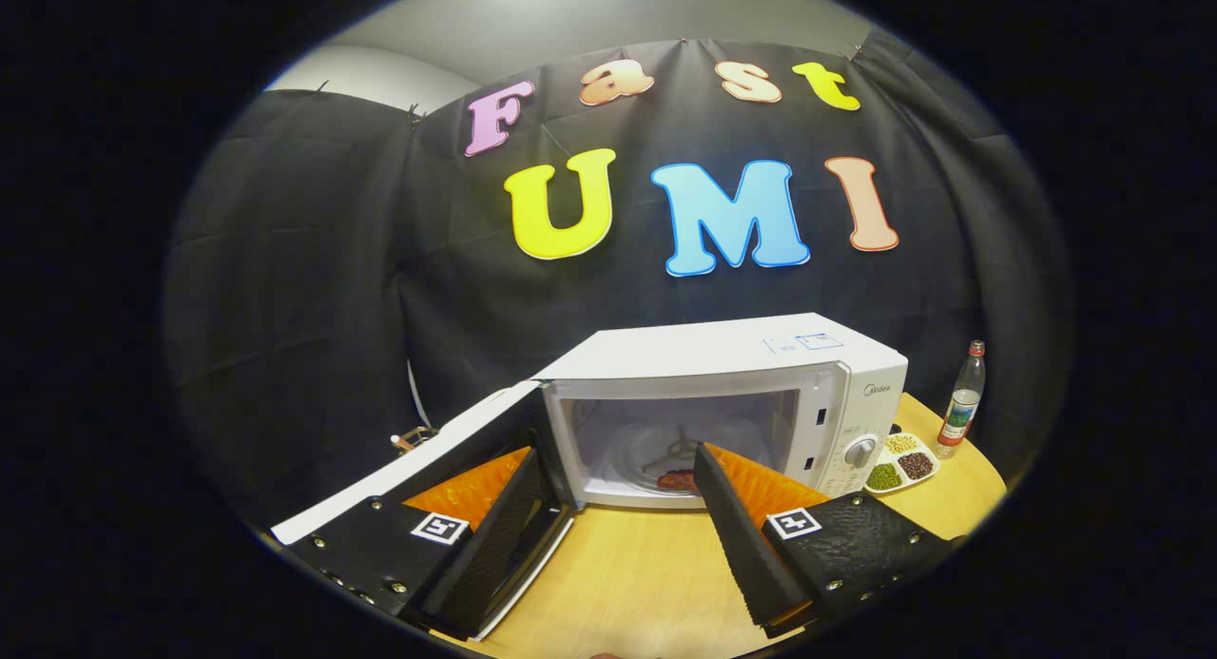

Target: Open the microwave, put the food inside, and close the microwave door.

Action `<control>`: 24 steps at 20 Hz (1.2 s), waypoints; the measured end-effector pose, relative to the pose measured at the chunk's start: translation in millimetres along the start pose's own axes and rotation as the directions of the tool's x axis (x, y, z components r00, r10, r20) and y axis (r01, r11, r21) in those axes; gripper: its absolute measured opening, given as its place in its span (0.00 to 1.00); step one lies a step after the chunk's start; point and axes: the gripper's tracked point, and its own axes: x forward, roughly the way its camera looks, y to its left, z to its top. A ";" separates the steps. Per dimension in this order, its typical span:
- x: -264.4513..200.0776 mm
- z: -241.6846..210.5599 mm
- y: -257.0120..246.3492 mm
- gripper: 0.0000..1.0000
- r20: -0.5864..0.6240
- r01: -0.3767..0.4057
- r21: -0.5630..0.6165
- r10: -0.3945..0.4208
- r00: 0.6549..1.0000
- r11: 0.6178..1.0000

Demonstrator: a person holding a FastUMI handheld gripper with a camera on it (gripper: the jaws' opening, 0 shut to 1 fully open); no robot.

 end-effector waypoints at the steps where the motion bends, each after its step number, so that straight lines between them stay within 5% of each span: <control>1: -9.6 2.3 11.6 0.99 0.003 -0.017 0.003 0.017 1.000 1.000; 10: -63.0 5.9 126.6 0.99 0.020 -0.231 -0.019 0.232 0.973 0.973; 19: -92.5 -16.6 239.7 0.98 -0.018 -0.448 -0.044 0.448 0.894 0.893; 24: -101.2 -53.9 272.3 0.96 -0.093 -0.509 -0.037 0.504 0.858 0.860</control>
